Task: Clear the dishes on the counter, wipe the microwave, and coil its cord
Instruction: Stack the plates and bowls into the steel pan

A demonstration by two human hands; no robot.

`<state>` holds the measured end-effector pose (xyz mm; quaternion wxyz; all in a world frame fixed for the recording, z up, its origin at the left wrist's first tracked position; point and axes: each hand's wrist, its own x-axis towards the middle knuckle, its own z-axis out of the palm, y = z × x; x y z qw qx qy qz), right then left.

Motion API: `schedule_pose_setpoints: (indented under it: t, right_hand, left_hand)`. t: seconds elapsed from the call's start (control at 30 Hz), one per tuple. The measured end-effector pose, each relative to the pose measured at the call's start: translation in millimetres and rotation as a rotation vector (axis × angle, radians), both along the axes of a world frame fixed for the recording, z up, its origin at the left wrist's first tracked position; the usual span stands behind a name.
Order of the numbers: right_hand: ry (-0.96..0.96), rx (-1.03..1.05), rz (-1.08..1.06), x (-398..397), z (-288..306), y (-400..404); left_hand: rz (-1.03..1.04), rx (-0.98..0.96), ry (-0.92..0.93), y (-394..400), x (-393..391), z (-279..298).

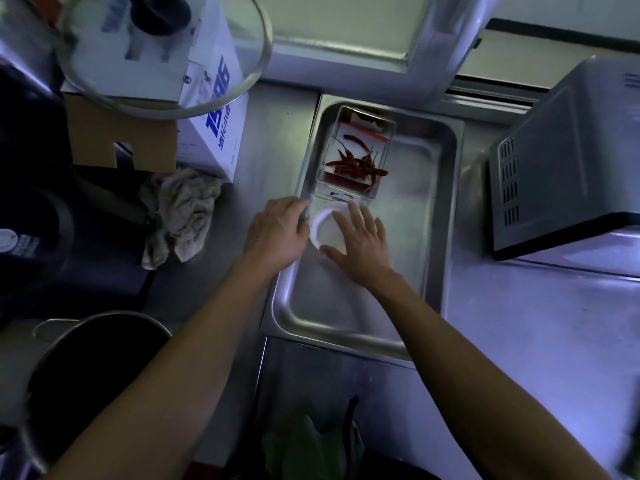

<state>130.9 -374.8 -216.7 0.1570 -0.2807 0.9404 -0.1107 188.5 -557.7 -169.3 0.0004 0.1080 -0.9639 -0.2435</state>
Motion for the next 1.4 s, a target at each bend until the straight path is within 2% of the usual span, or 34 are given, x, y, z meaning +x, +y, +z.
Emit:
schedule_pose_setpoints:
  t: [0.27, 0.4, 0.7, 1.07, 1.23, 1.4]
  right_hand:
    - [0.060, -0.005, -0.258, 39.4, 36.1, 85.9]
    - [0.094, 0.025, -0.315, 55.7, 54.7, 128.4]
    - [0.099, -0.063, -0.515, 107.4, 75.4, 232.0]
    - [0.066, -0.110, -0.722, 214.1, 80.7, 432.5]
    - [0.107, -0.125, -0.799, 262.1, 104.5, 518.5]
    - [0.147, -0.132, -0.979, 311.0, 117.1, 595.9]
  left_hand:
    - [-0.219, -0.074, -0.036, 63.1, 4.3, 18.0]
    - [-0.357, -0.117, -0.076, 98.4, 5.0, 20.7]
    - [-0.543, -0.212, -0.081, 186.5, 20.7, 33.5]
    - [-0.679, -0.178, -0.022, 389.1, 81.9, 45.7]
    - [-0.812, -0.229, 0.039, 486.6, 103.0, 61.1]
    - [-0.969, -0.249, 0.064, 588.7, 116.9, 72.3]
